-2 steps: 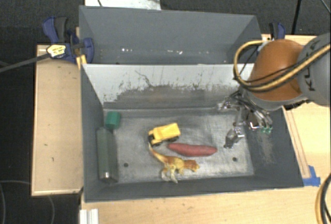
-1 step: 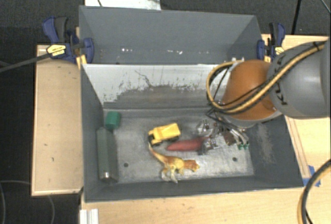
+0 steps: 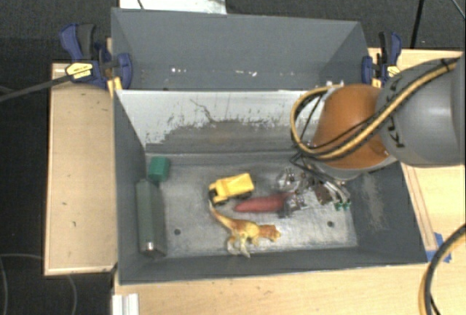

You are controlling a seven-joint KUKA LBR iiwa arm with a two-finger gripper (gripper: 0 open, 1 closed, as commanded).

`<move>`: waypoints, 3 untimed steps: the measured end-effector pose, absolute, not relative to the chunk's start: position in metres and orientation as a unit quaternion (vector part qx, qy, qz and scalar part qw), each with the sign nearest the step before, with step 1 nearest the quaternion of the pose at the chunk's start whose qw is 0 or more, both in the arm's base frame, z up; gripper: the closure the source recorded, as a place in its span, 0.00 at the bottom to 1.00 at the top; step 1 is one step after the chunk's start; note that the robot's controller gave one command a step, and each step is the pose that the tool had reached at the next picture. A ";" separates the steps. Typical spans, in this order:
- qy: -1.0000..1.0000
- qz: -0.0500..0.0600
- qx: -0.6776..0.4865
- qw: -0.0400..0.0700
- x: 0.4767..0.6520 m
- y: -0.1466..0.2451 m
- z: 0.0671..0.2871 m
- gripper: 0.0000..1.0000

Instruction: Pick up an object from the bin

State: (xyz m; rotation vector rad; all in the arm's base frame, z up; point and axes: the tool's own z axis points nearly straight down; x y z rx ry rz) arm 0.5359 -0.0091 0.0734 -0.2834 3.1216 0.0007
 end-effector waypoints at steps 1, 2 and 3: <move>0.995 0.000 -0.096 0.001 0.522 -0.013 0.184 1.00; 0.995 0.000 -0.096 0.001 0.522 -0.013 0.184 1.00; 0.996 0.000 -0.092 -0.002 0.510 -0.012 0.233 1.00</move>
Offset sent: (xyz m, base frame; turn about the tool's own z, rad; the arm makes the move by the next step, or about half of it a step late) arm 0.0000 0.0000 0.0000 0.0000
